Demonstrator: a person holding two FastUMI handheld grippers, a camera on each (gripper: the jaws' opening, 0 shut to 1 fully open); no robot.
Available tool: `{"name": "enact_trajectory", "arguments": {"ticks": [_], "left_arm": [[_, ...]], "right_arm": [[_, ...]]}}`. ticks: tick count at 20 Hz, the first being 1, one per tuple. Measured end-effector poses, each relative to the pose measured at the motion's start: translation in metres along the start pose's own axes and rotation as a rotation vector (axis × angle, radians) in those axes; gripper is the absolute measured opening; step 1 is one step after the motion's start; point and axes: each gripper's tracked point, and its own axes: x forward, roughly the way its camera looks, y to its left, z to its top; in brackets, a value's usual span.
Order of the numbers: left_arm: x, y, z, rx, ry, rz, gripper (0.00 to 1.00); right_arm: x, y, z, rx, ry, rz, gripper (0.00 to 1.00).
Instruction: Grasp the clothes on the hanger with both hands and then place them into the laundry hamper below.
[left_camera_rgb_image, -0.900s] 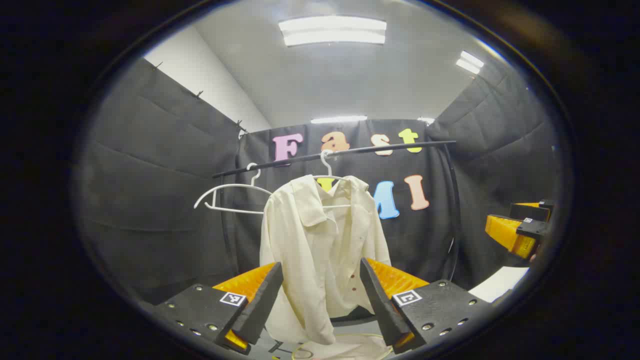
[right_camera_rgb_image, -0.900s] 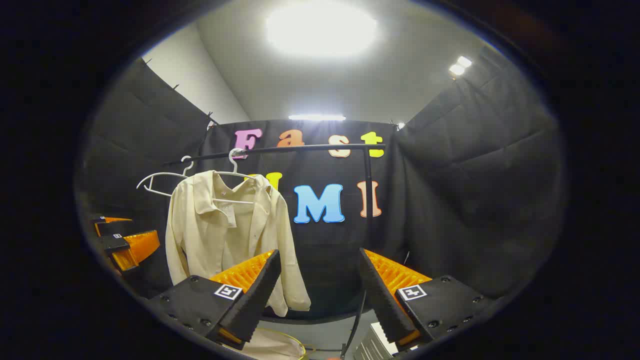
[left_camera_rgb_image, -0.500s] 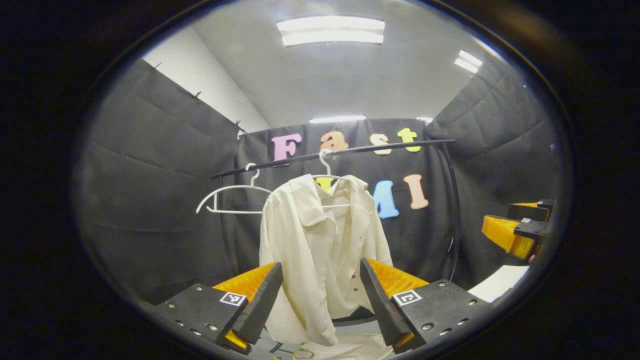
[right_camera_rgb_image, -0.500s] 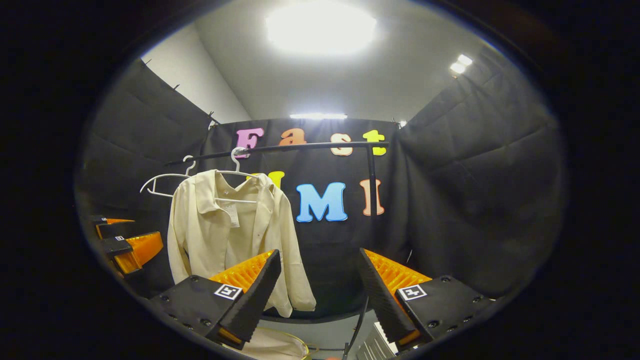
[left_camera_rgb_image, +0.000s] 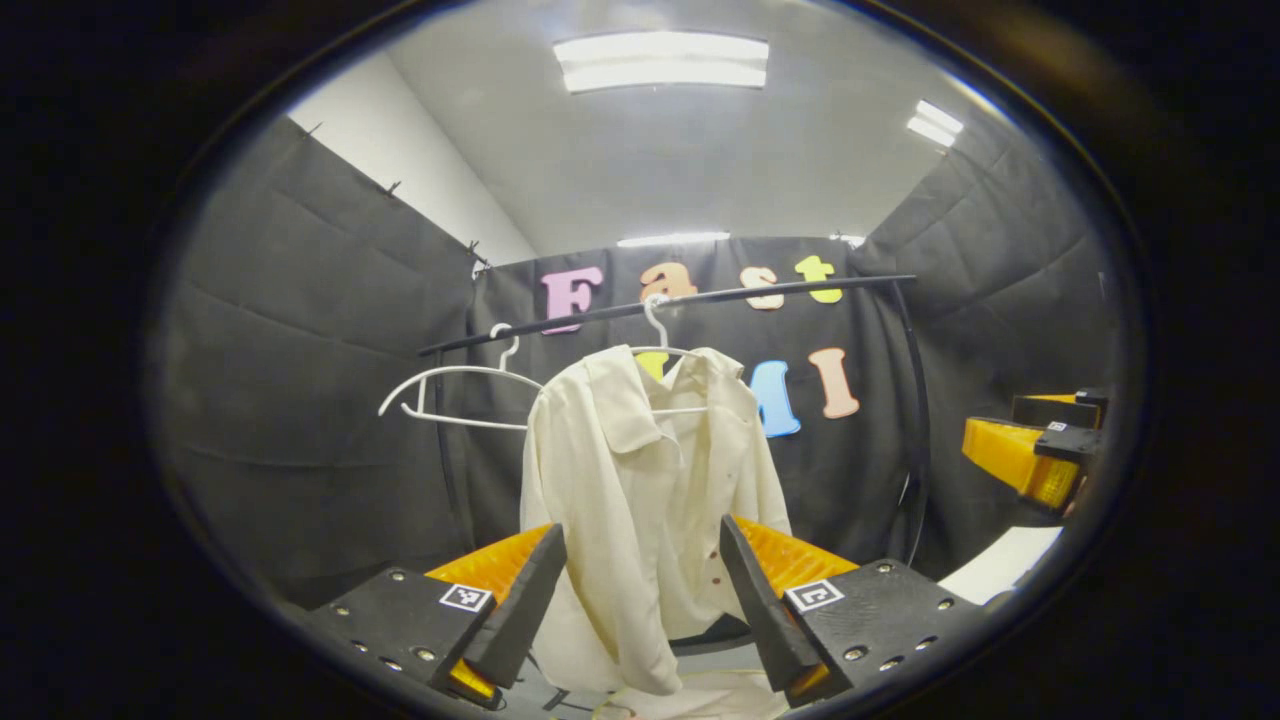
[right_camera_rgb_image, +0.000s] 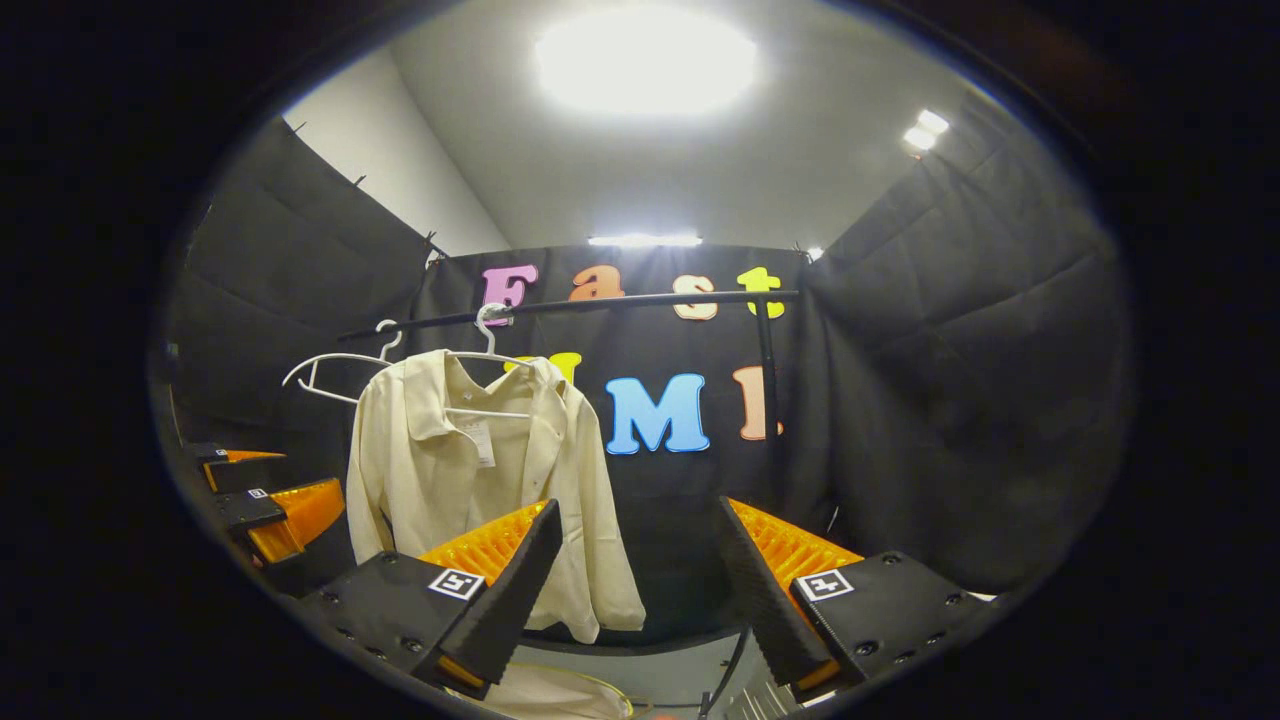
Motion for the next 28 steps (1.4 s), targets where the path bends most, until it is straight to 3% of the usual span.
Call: {"name": "enact_trajectory", "arguments": {"ticks": [12, 28], "left_arm": [[0.055, -0.004, 0.002, -0.022, -0.049, 0.014, 0.9], [0.206, -0.044, -0.048, 0.084, 0.002, 0.184, 0.92]], "right_arm": [[0.064, 0.03, 0.006, 0.003, -0.023, 0.099, 0.98], [0.187, 0.042, -0.036, 0.052, 0.02, 0.341, 0.98]]}}
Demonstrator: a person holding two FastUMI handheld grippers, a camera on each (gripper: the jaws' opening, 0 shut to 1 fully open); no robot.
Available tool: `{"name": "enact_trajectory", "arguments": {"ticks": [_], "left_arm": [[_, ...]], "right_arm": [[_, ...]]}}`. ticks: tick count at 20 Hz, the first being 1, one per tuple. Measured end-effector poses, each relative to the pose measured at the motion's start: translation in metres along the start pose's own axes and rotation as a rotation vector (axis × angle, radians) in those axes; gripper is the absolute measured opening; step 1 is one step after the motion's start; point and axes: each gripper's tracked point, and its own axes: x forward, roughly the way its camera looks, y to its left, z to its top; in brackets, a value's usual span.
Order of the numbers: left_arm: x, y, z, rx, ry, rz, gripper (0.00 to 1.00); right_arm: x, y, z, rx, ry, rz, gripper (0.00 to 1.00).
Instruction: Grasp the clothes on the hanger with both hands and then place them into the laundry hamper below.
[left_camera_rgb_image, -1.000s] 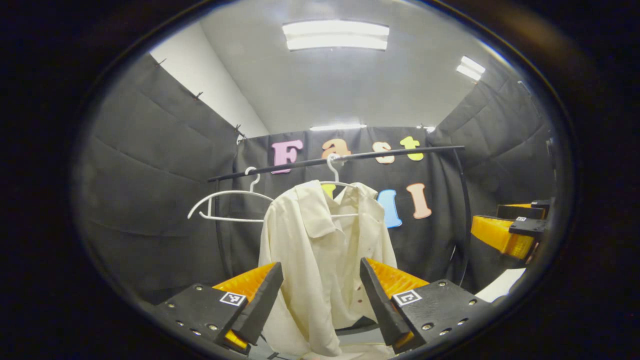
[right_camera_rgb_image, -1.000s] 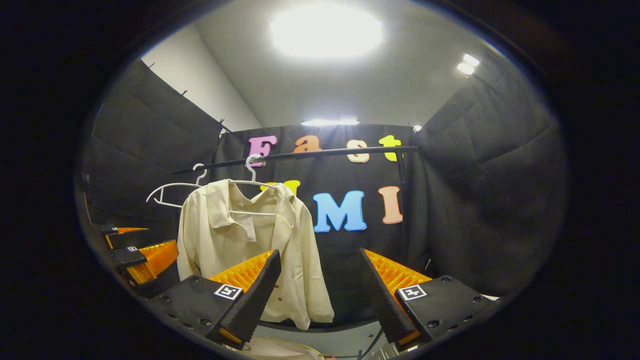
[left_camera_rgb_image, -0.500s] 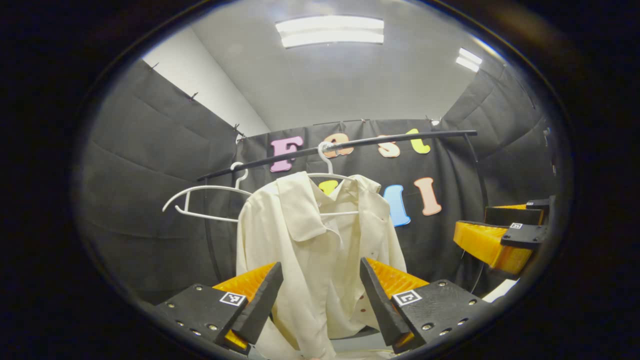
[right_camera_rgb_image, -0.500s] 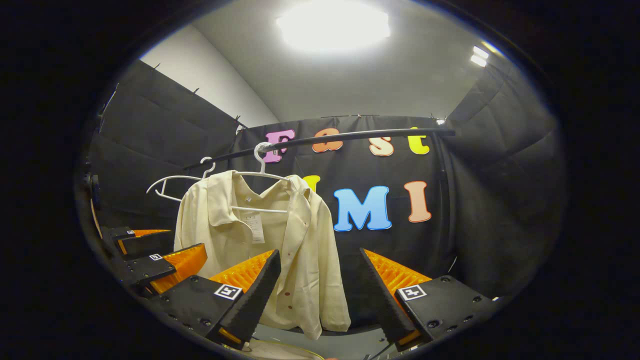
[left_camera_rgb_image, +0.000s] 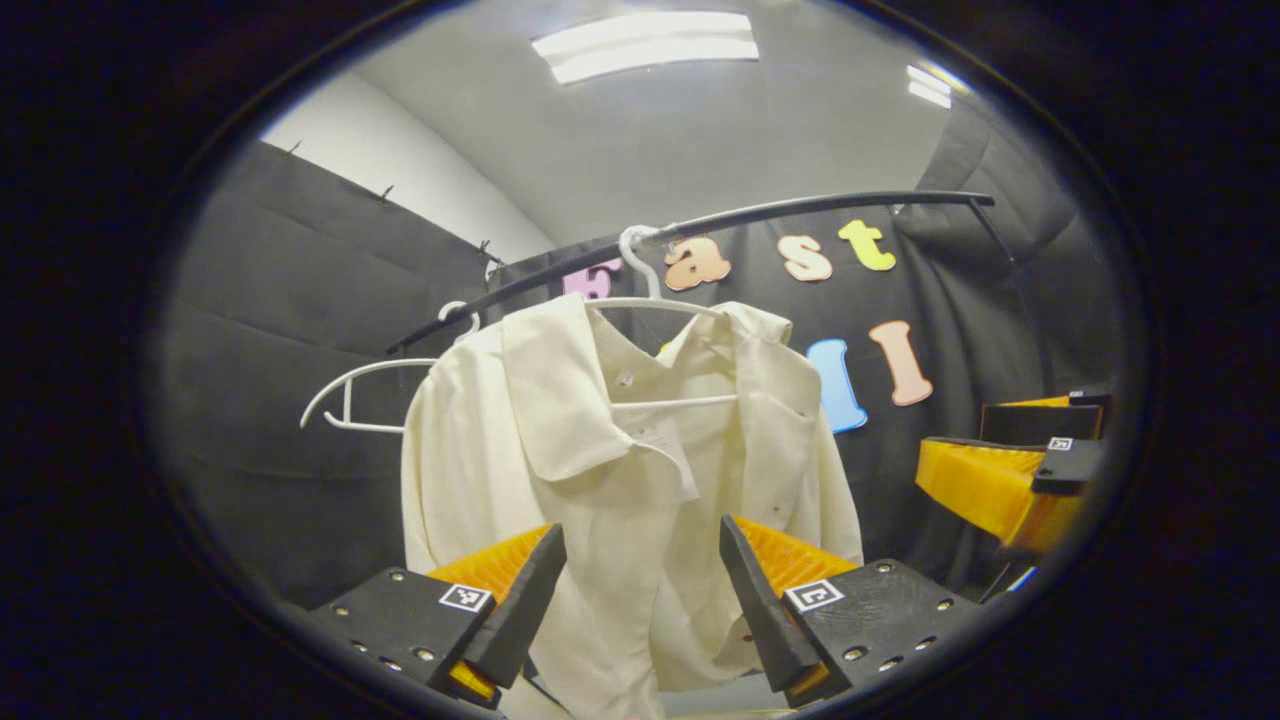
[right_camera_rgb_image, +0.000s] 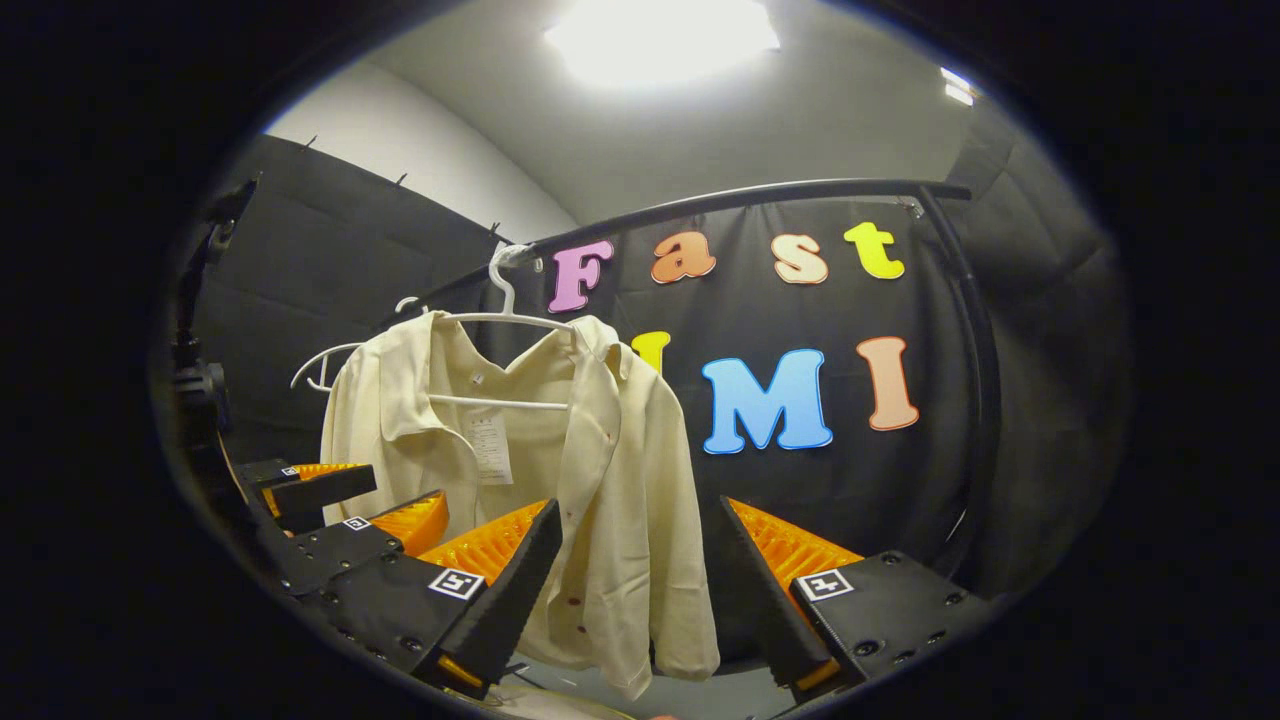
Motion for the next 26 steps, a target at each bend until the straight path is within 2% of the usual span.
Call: {"name": "enact_trajectory", "arguments": {"ticks": [4, 8, 16, 22, 26], "left_arm": [[0.034, -0.004, -0.018, 0.015, 0.014, 0.066, 0.9], [0.06, 0.003, -0.036, 0.05, 0.047, 0.172, 0.89], [0.06, 0.039, -0.021, 0.071, -0.023, 0.393, 0.92], [0.04, 0.049, 0.001, 0.066, -0.088, 0.418, 0.9], [0.061, 0.049, -0.012, 0.109, -0.032, 0.401, 0.9]], "right_arm": [[0.023, -0.006, -0.012, 0.009, 0.016, 0.044, 0.97], [0.039, -0.014, -0.027, 0.018, 0.035, 0.069, 0.98], [0.064, -0.01, -0.04, 0.026, 0.043, 0.124, 0.98], [0.078, 0.008, -0.036, 0.055, 0.017, 0.168, 0.97], [0.095, 0.026, -0.018, 0.065, -0.033, 0.208, 0.98]]}}
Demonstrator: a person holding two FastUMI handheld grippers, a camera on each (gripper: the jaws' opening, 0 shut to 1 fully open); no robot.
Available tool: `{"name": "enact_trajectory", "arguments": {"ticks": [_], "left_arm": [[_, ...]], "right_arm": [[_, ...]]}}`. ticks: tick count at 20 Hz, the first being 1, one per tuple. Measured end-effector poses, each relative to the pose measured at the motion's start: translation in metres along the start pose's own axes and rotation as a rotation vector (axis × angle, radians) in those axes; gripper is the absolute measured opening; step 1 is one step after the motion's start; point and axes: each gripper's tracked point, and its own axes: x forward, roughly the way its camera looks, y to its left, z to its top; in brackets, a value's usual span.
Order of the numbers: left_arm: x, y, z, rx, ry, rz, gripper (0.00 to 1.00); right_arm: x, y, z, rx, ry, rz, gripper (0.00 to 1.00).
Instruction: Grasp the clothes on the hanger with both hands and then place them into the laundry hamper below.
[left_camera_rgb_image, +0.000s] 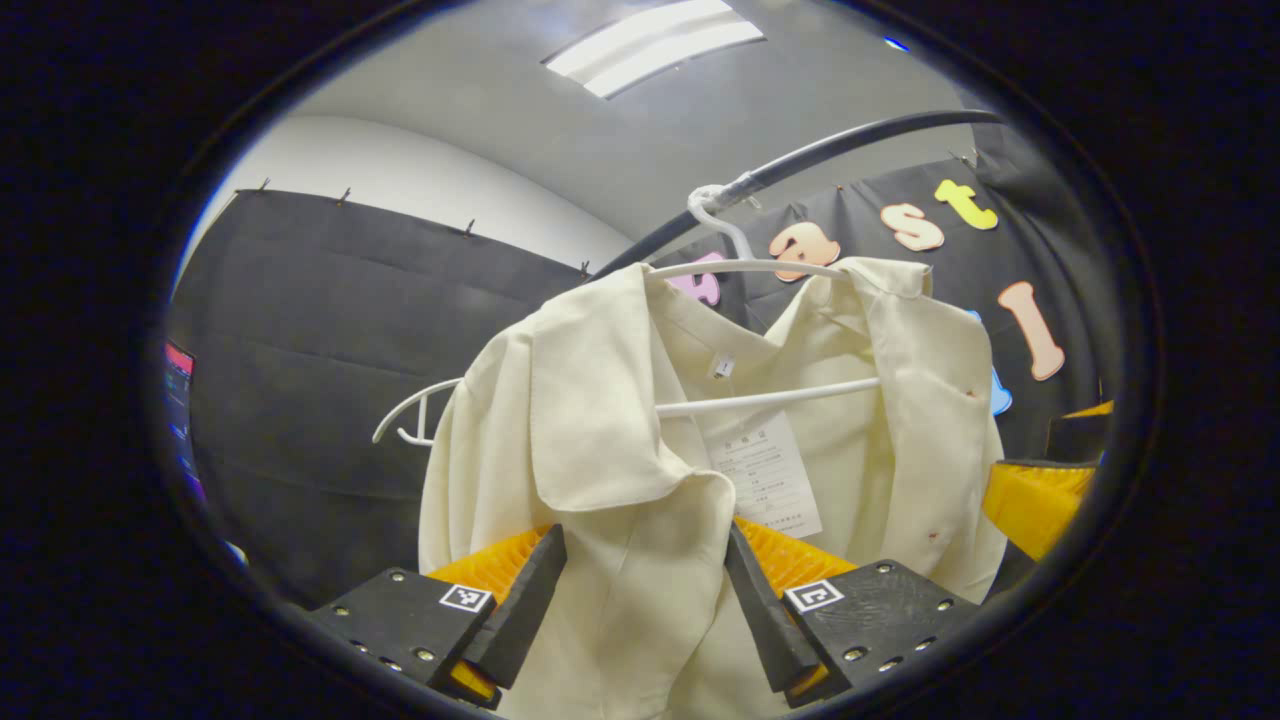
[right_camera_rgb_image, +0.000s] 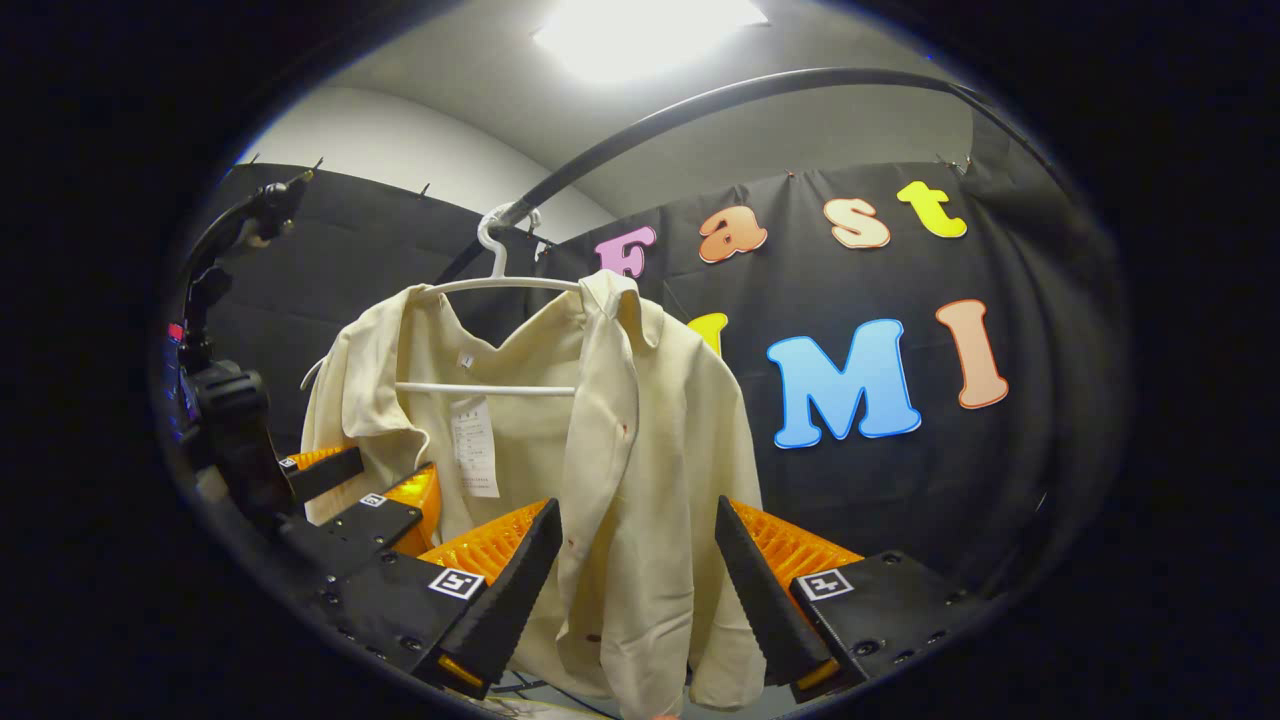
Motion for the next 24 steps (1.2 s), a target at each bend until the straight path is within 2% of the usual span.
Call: {"name": "enact_trajectory", "arguments": {"ticks": [2, 4, 6, 7, 8, 9, 10, 11, 12, 14, 15, 16, 17, 19, 20, 22, 23, 24], "left_arm": [[0.005, -0.002, 0.0, -0.013, 0.004, 0.002, 0.81], [0.009, -0.003, -0.001, -0.014, 0.01, -0.004, 0.8], [0.012, -0.002, -0.003, -0.015, 0.017, 0.0, 0.42], [0.013, -0.003, -0.003, -0.016, 0.021, -0.002, 0.27], [0.015, -0.006, -0.004, -0.023, 0.023, -0.019, 0.27], [0.012, -0.002, -0.003, -0.016, 0.024, 0.008, 0.27], [0.013, 0.0, -0.004, -0.025, 0.025, -0.002, 0.19], [0.011, -0.002, -0.003, -0.03, 0.026, -0.02, 0.17], [0.009, 0.006, -0.004, -0.025, 0.029, 0.006, 0.14], [0.007, 0.01, -0.004, -0.028, 0.03, 0.001, 0.06], [0.001, 0.018, 0.0, -0.019, 0.029, 0.018, 0.11], [0.004, 0.02, -0.001, -0.02, 0.025, 0.022, 0.02], [-0.002, 0.022, 0.004, -0.028, 0.024, 0.008, 0.01], [-0.009, 0.023, 0.008, -0.03, 0.026, -0.006, 0.01], [-0.013, 0.024, 0.01, -0.029, 0.022, -0.009, 0.01], [-0.019, 0.027, 0.015, -0.026, 0.015, -0.01, 0.01], [-0.022, 0.027, 0.016, -0.023, 0.014, -0.011, 0.01], [-0.022, 0.03, 0.018, -0.019, 0.015, -0.01, 0.01]], "right_arm": [[0.01, 0.007, 0.009, -0.004, -0.022, 0.026, 0.97], [0.023, 0.015, 0.012, -0.005, -0.021, 0.056, 0.97], [0.038, 0.017, 0.017, -0.009, -0.028, 0.054, 0.98], [0.045, 0.013, 0.017, -0.017, -0.029, 0.032, 0.97], [0.05, 0.011, 0.017, -0.02, -0.025, 0.015, 0.97], [0.056, 0.013, 0.016, -0.017, -0.022, -0.001, 0.97], [0.062, 0.013, 0.016, -0.011, -0.02, -0.015, 0.97], [0.067, 0.014, 0.017, -0.007, -0.019, -0.028, 0.97], [0.072, 0.015, 0.017, -0.006, -0.019, -0.036, 0.97], [0.081, 0.013, 0.018, -0.011, -0.014, -0.069, 0.97], [0.084, 0.012, 0.018, -0.009, -0.011, -0.086, 0.97], [0.088, 0.011, 0.018, -0.005, -0.005, -0.102, 0.97], [0.091, 0.009, 0.017, -0.001, 0.001, -0.123, 0.97], [0.095, 0.001, 0.016, -0.004, 0.015, -0.166, 0.88], [0.098, -0.002, 0.015, -0.006, 0.024, -0.179, 0.72], [0.101, -0.006, 0.015, 0.002, 0.035, -0.19, 0.47], [0.102, -0.011, 0.015, -0.002, 0.038, -0.206, 0.41], [0.101, -0.018, 0.017, -0.001, 0.03, -0.218, 0.23]]}}
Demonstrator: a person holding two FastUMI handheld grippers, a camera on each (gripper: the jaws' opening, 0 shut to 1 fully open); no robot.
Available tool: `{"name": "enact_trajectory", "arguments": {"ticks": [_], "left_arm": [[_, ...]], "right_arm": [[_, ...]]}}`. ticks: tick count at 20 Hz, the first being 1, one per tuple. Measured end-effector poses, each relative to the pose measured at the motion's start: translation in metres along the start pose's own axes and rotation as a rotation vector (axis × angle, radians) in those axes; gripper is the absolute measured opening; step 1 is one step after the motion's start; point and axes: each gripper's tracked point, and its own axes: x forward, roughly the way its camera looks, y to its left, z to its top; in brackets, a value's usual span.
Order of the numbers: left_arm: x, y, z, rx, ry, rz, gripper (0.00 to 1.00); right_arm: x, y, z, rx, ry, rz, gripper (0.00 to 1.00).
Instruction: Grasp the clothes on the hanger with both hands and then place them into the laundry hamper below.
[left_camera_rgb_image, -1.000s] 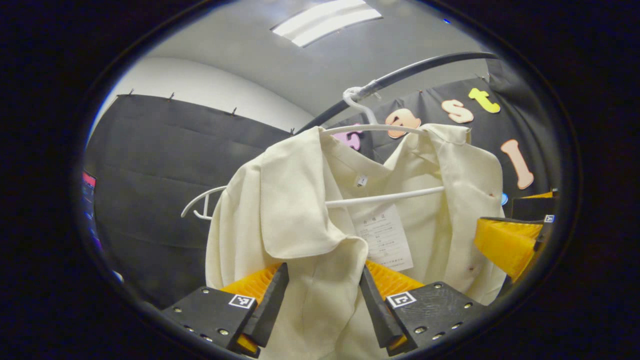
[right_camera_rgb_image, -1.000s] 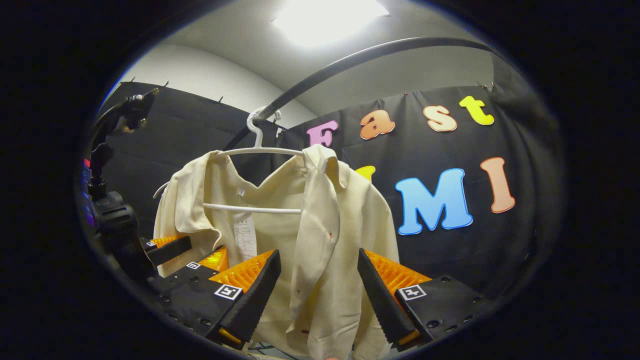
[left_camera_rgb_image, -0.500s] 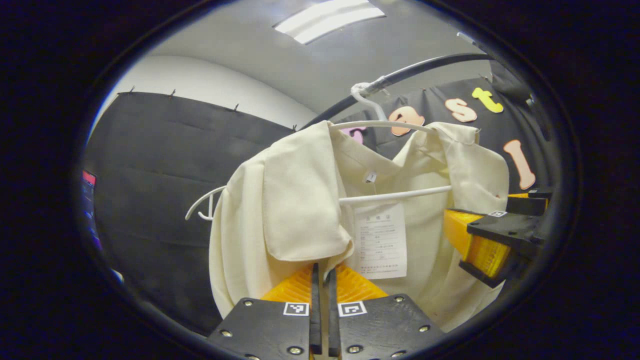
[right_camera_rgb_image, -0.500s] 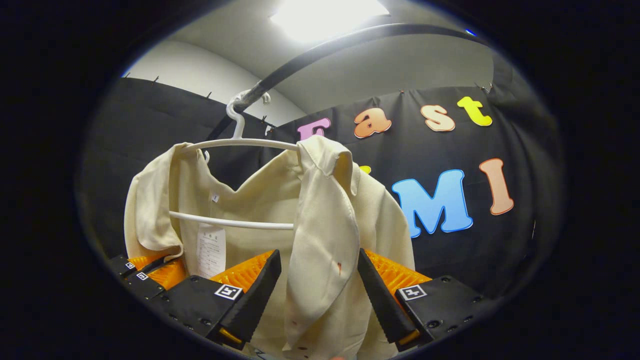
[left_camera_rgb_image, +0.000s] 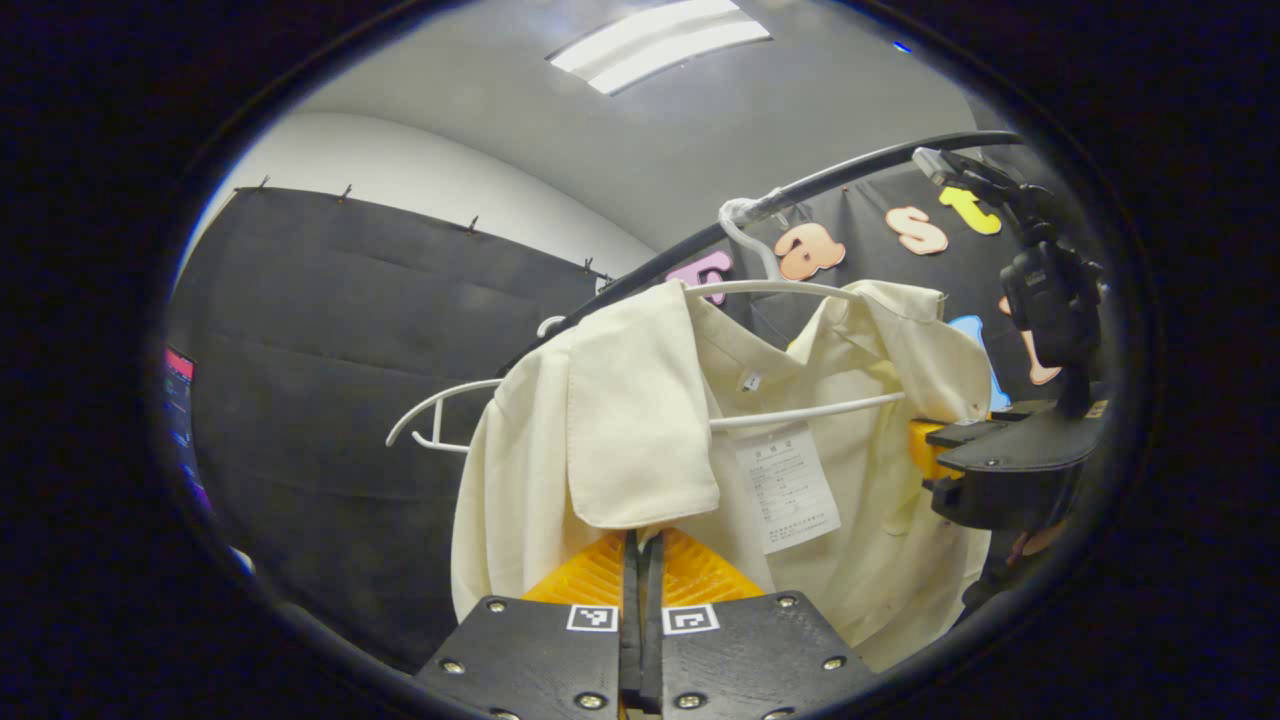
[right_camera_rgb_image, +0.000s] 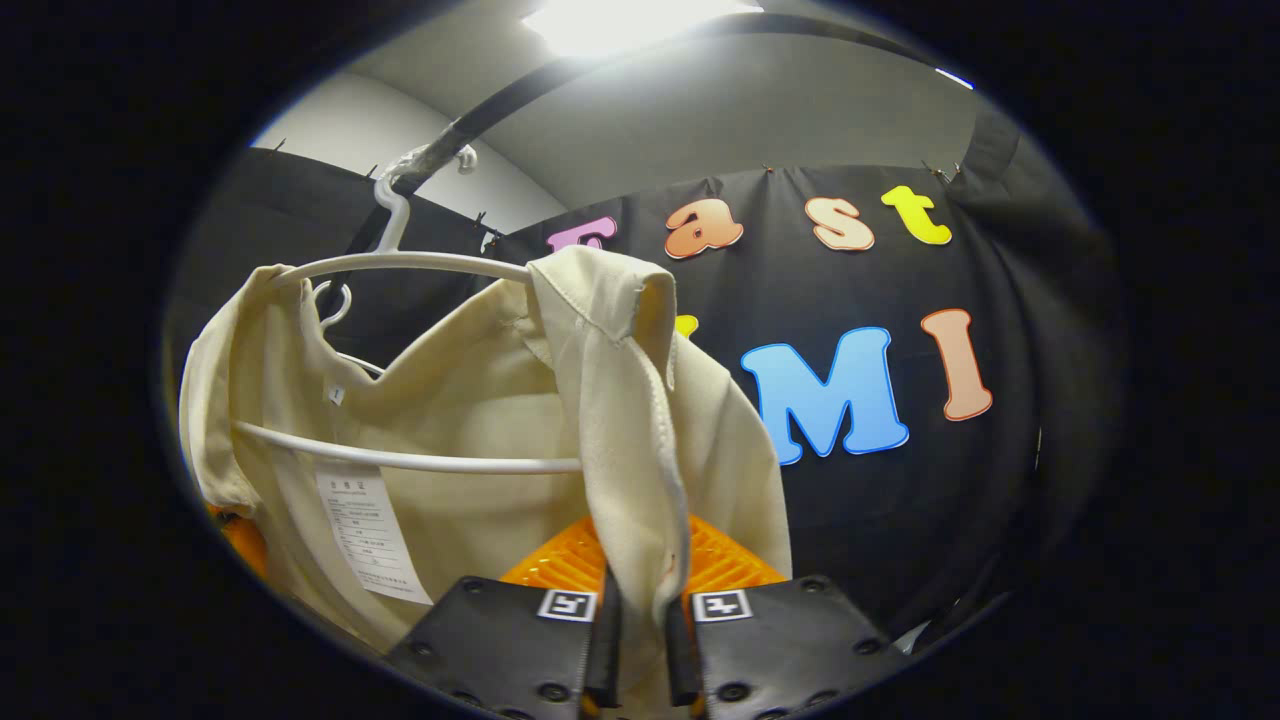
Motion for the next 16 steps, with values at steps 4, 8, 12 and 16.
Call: {"name": "enact_trajectory", "arguments": {"ticks": [4, 8, 12, 16], "left_arm": [[-0.006, 0.012, 0.013, 0.016, -0.012, -0.012, 0.01], [-0.009, 0.035, 0.045, 0.07, -0.078, 0.016, 0.01], [-0.012, 0.057, 0.054, 0.072, -0.077, 0.036, 0.01], [-0.006, 0.075, 0.067, 0.084, -0.1, 0.053, 0.01]], "right_arm": [[-0.004, -0.012, 0.01, -0.02, -0.02, -0.015, 0.01], [-0.013, -0.027, 0.027, -0.1, -0.085, -0.043, 0.01], [-0.027, -0.042, 0.048, -0.15, -0.159, -0.079, 0.01], [-0.023, -0.058, 0.065, -0.209, -0.211, -0.123, 0.01]]}}
